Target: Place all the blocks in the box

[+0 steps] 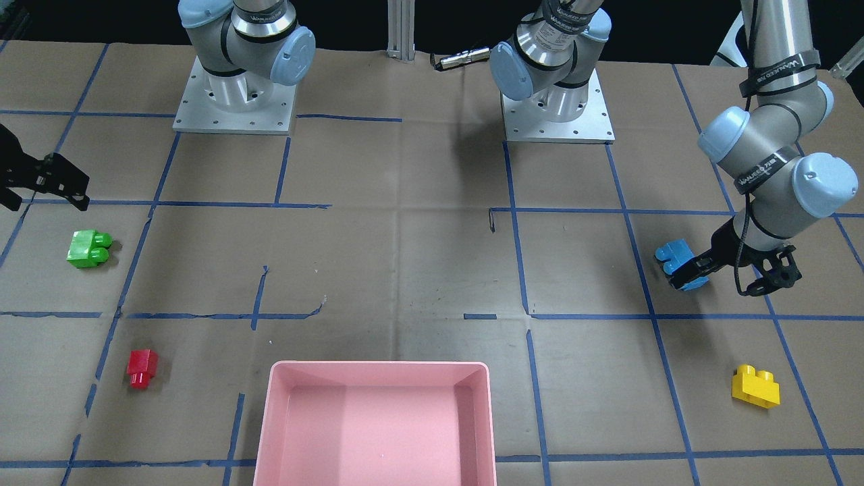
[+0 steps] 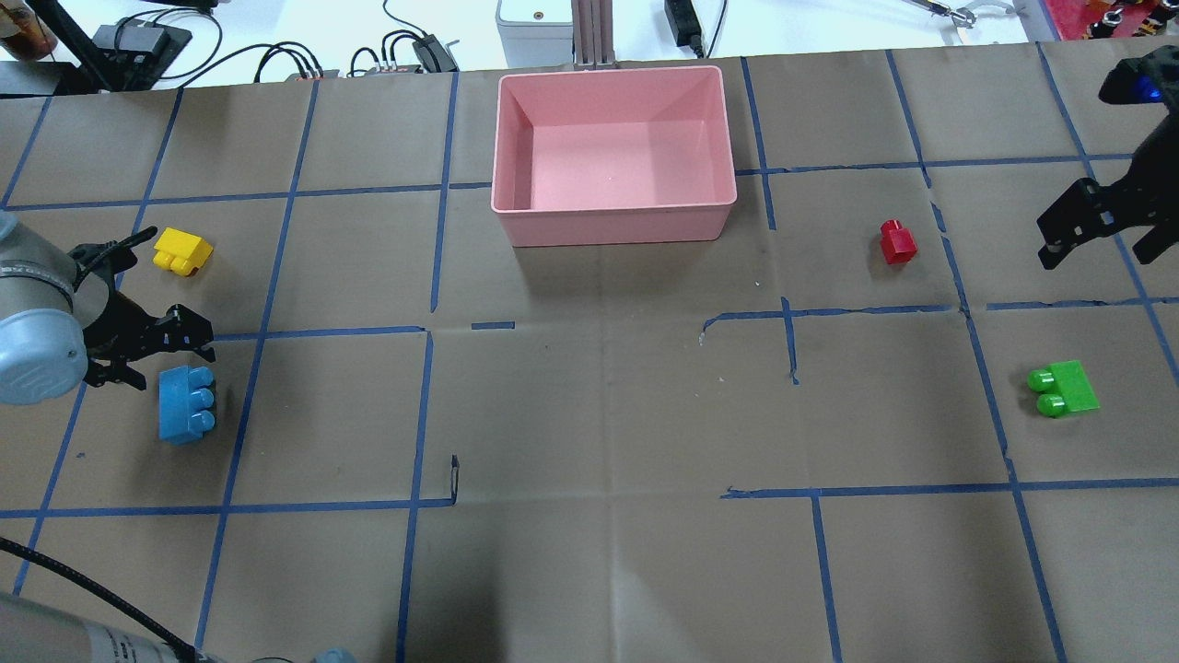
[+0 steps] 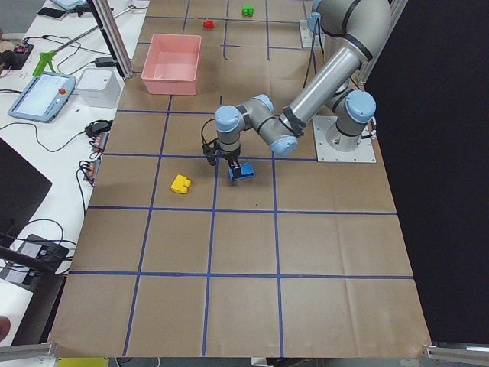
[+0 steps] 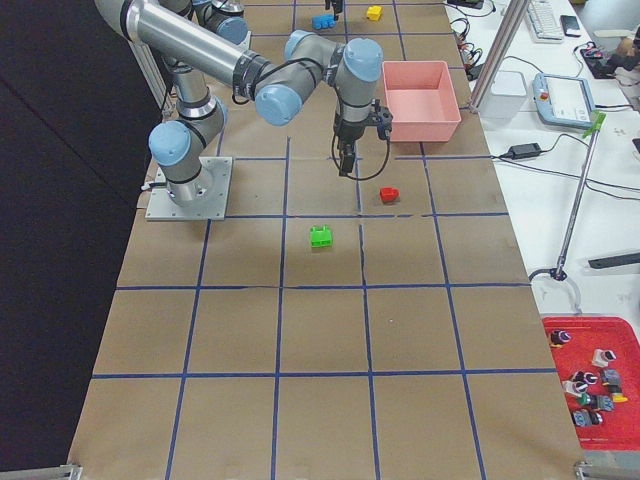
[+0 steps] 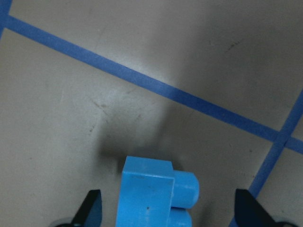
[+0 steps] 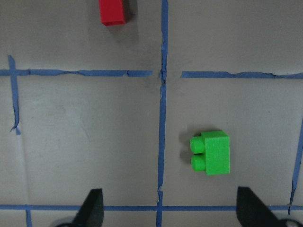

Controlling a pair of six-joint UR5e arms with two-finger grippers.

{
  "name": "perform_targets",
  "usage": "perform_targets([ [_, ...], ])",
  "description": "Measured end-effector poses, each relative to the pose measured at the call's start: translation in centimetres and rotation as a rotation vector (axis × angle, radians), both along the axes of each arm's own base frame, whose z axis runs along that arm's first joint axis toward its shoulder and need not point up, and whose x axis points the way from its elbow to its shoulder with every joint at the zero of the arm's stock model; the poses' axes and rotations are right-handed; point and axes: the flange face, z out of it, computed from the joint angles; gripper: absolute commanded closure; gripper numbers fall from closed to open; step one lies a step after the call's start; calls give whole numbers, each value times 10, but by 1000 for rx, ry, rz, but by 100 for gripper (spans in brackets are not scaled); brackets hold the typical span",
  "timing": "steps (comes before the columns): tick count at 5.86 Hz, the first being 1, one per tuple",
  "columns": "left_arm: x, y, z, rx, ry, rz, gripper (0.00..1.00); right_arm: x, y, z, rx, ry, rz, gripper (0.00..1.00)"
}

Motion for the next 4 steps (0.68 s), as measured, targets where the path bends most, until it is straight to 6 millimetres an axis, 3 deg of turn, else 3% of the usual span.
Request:
perform_targets([
  [2,-3,6,-13,23,15,-17,6,-3,26,-56,-88,60,-29,0],
  [3,-4,7,-15,27,18,-22,10,-19,38,-66,-119,76,-49,0],
  [4,-4,8,-16,30,19,-26,24,-42,46,-69,-134,84,-40,0],
])
